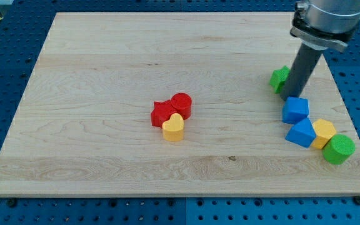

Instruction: Point your arm towards the yellow hexagon

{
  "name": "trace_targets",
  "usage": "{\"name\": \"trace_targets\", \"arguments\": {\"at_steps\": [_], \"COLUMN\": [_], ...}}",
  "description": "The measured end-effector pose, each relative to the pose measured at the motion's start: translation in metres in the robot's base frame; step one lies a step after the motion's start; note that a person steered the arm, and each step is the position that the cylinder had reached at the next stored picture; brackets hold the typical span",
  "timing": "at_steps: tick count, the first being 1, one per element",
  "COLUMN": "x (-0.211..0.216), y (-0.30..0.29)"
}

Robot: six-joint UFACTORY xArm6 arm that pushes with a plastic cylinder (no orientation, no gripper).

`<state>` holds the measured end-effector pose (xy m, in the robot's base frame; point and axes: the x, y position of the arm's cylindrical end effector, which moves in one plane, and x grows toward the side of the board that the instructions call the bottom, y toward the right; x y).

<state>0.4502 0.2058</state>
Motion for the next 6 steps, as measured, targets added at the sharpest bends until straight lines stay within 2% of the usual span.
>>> {"name": "trace_targets", "arguments": {"at_steps": [1, 3, 5, 6], "x": [0.004, 0.059, 0.090, 0.090], "y": [0.033, 0.067, 0.056, 0.043]}}
